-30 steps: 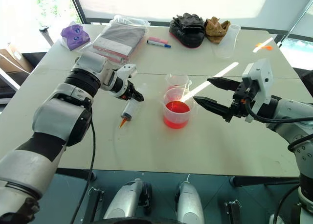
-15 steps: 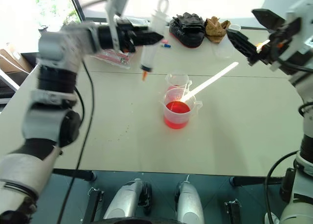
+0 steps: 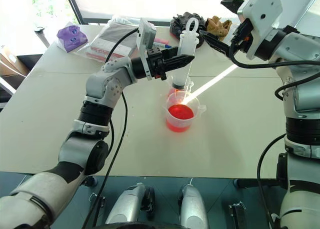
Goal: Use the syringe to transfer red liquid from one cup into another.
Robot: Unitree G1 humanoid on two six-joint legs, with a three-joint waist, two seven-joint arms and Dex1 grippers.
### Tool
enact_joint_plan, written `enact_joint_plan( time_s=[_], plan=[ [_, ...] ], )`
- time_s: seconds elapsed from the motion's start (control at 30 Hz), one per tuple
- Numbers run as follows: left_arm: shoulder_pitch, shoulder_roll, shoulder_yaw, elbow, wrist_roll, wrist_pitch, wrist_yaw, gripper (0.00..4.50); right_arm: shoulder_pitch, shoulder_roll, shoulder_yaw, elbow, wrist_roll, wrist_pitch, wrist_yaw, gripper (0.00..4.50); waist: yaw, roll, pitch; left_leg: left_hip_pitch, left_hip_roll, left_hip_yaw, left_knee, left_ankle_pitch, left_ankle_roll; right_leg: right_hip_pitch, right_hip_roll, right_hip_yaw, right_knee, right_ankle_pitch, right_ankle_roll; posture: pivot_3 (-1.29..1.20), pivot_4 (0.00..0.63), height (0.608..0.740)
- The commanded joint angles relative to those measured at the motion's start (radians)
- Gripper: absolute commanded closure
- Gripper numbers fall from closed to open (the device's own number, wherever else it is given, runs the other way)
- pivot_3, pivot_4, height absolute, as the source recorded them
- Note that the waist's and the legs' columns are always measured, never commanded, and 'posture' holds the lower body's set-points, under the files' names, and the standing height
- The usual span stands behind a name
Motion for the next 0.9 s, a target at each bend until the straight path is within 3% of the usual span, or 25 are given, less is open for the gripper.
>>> enact_joint_plan(
  time_s=[0.03, 0.27, 0.67, 0.9],
  plan=[
    [0.007, -0.009, -0.013, -0.076, -0.027, 0.01, 0.001, 2.9, -0.018, -0.016, -0.025, -0.052, 0.007, 0.016, 0.021, 0.56, 0.0, 0.0, 0.0, 0.0, 0.0, 0.0, 0.0, 0.0, 0.0, 0.0, 0.0, 0.0, 0.0, 0.0, 0.0, 0.0, 0.15, 0.74],
    [0.024, -0.008, -0.016, -0.144, -0.048, 0.039, 0.011, 2.9, -0.025, -0.013, -0.041, -0.066, -0.006, 0.029, 0.023, 0.56, 0.0, 0.0, 0.0, 0.0, 0.0, 0.0, 0.0, 0.0, 0.0, 0.0, 0.0, 0.0, 0.0, 0.0, 0.0, 0.0, 0.15, 0.74],
    [-0.048, 0.015, 0.01, -0.023, -0.009, -0.062, 0.055, 2.9, -0.025, -0.002, -0.059, -0.039, -0.025, -0.001, 0.014, 0.56, -0.002, 0.0, 0.0, 0.001, 0.0, 0.0, 0.0, 0.0, 0.0, 0.0, 0.0, 0.0, 0.0, 0.0, 0.0, 0.0, 0.15, 0.74],
    [-0.077, 0.009, 0.022, -0.083, -0.052, -0.044, 0.064, 2.9, -0.058, -0.022, -0.073, -0.023, -0.032, -0.02, 0.014, 0.56, -0.001, 0.0, 0.0, 0.0, 0.0, 0.0, 0.0, 0.0, 0.0, 0.0, 0.0, 0.0, 0.0, 0.0, 0.0, 0.0, 0.15, 0.74]
  ],
)
